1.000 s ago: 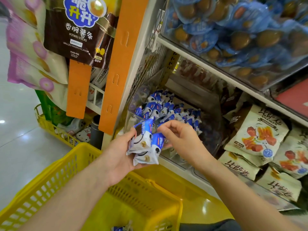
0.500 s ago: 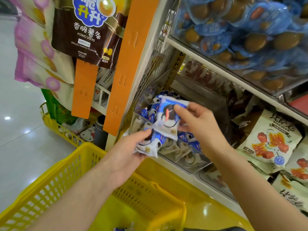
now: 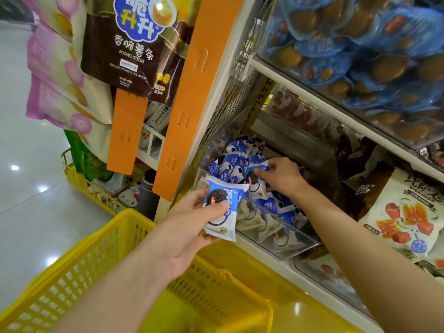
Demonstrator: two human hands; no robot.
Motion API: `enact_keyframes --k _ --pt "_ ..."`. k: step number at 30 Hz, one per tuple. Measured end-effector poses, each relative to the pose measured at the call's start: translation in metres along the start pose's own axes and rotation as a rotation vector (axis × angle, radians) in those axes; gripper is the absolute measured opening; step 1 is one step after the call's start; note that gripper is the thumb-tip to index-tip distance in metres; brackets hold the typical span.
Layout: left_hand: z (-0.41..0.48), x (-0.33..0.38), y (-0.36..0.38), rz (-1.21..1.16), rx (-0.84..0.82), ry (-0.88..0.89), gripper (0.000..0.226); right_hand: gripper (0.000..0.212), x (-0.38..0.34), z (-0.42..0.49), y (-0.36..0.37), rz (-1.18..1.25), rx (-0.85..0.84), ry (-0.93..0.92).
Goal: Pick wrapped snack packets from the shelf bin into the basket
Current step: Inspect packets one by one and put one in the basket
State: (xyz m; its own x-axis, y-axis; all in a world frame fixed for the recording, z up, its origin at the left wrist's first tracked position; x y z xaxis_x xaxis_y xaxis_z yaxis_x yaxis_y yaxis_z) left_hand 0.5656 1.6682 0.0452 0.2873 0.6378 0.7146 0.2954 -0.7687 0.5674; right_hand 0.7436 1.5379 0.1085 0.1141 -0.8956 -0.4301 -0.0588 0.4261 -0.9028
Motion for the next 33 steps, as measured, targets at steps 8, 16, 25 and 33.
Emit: enact_keyframes --k 8,16,25,33 --pt "0.004 0.012 -0.012 0.047 0.067 0.068 0.046 0.031 0.003 0.014 0.021 -0.172 -0.313 0.115" --pt "0.008 0.014 -0.016 0.071 0.077 0.073 0.046 0.038 0.000 0.022 0.022 -0.180 -0.186 0.051" --pt "0.011 0.013 -0.018 0.096 0.092 0.073 0.045 0.044 -0.008 0.032 0.025 0.014 0.019 -0.041" --pt "0.010 0.013 -0.017 0.127 0.102 0.064 0.045 0.038 -0.010 0.027 0.031 -0.036 -0.007 -0.026"
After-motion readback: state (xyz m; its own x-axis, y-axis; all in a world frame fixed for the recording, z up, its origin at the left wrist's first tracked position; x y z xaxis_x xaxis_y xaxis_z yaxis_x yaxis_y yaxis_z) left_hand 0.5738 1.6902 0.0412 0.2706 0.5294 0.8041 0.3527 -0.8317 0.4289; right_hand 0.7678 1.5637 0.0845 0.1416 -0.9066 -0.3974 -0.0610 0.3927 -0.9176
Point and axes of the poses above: each hand's wrist, its own z-axis towards the middle knuckle, its own y-axis out of the palm, x = y × z, the point moved 10 cm from there along z, towards the middle knuckle, and after that the axes turned 4 degrees about x, right-handed, at the moved point
